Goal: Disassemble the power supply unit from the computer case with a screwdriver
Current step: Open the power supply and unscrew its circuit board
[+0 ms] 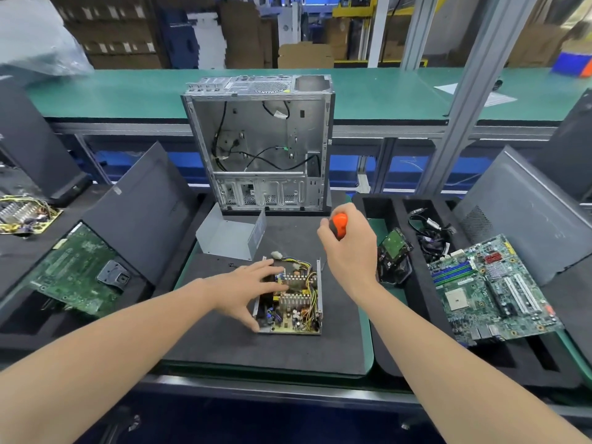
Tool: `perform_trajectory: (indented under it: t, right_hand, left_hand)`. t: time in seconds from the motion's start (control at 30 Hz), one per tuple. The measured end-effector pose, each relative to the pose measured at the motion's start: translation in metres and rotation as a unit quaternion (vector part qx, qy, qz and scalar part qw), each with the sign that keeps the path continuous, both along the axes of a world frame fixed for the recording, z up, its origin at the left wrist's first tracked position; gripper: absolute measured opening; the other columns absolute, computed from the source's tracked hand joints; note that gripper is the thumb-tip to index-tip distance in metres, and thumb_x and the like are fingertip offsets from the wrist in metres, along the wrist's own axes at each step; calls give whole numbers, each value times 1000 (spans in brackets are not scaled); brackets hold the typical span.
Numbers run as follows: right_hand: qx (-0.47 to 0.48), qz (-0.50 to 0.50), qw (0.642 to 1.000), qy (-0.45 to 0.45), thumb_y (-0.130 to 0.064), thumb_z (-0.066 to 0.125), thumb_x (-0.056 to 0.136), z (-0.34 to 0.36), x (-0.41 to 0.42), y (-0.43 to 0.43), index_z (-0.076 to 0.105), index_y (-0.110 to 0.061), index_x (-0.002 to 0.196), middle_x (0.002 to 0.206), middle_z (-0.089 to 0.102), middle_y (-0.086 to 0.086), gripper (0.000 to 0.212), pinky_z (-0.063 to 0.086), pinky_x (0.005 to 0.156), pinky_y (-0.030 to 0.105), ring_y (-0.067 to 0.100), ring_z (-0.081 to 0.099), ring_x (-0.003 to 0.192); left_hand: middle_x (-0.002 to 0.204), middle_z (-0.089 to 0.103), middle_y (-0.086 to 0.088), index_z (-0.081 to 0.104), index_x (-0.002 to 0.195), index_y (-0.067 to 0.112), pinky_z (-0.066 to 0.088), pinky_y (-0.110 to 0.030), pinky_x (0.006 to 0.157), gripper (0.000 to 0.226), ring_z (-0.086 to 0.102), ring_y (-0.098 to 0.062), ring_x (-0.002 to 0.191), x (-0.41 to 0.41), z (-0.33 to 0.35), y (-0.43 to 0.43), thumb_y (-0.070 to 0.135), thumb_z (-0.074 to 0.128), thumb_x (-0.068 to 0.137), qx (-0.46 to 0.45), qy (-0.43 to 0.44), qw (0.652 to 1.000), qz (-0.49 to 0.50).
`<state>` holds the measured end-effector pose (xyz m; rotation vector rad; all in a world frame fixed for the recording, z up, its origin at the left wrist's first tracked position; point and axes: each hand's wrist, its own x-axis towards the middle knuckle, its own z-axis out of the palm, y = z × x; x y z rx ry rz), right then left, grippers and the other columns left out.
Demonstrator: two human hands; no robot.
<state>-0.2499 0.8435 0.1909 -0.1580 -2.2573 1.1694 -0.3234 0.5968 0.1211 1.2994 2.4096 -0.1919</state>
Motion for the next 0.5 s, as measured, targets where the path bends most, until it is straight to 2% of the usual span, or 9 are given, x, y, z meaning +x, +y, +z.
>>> perform_trajectory:
  t: [0.07, 0.2, 0.27, 0.33, 0.4, 0.43, 0.5]
  right_hand:
    - [-15, 25, 999, 17, -35, 63, 95, 7, 0, -8, 50, -27, 89, 80, 55, -4, 16, 53, 69, 48, 22, 60, 74]
    - [-22, 79, 996, 31, -38, 63, 92, 13, -1, -26, 49, -32, 87, 71, 53, -8, 16, 54, 64, 44, 21, 62, 68]
    - [-33, 109, 994, 4, -38, 63, 91, 9, -2, -37, 50, -29, 86, 65, 50, -5, 17, 53, 62, 43, 22, 57, 63]
    - [-32, 134, 990, -30, -36, 65, 89, -2, -1, -50, 49, -27, 86, 64, 50, -6, 18, 50, 61, 40, 19, 51, 61]
    - [-15, 157, 986, -60, -33, 66, 88, -16, 1, -59, 49, -27, 84, 65, 50, -12, 19, 47, 62, 36, 14, 46, 61]
    - [-9, 168, 983, -73, -33, 67, 88, -22, 2, -62, 49, -27, 84, 65, 50, -13, 19, 46, 62, 36, 13, 46, 62]
    - [-4, 182, 979, -92, -32, 66, 89, -34, 5, -65, 48, -30, 84, 68, 50, -13, 19, 46, 63, 35, 12, 47, 66]
  left_hand:
    - [173, -8, 12, 23, 163, 42, 13, -55, 129, 101, -20, -15, 158, -1, -3, -2, 69, 76, 81, 30, -7, 999, 8]
    - [173, -10, 15, 35, 159, 39, 8, -41, 128, 92, -21, -8, 157, -4, -8, -7, 61, 80, 82, 91, -32, 995, 18]
    - [174, -6, 11, 42, 156, 32, 9, -35, 128, 85, -12, -10, 160, -6, -11, -6, 54, 82, 84, 127, -24, 991, 26]
    - [174, 4, 11, 46, 152, 26, 18, -31, 128, 78, 4, -9, 160, -5, -17, -5, 43, 83, 86, 179, -20, 983, 34]
    - [165, 13, 25, 48, 147, 28, 25, -22, 121, 73, 12, 9, 151, -2, -26, -2, 33, 84, 84, 241, -40, 968, 47]
    - [158, 16, 34, 49, 143, 29, 31, -23, 118, 69, 17, 13, 147, 2, -30, -1, 30, 83, 83, 264, -56, 961, 61]
    - [151, 22, 38, 53, 138, 31, 49, -40, 107, 62, 44, -2, 135, 7, -37, -1, 21, 77, 81, 293, -83, 948, 88]
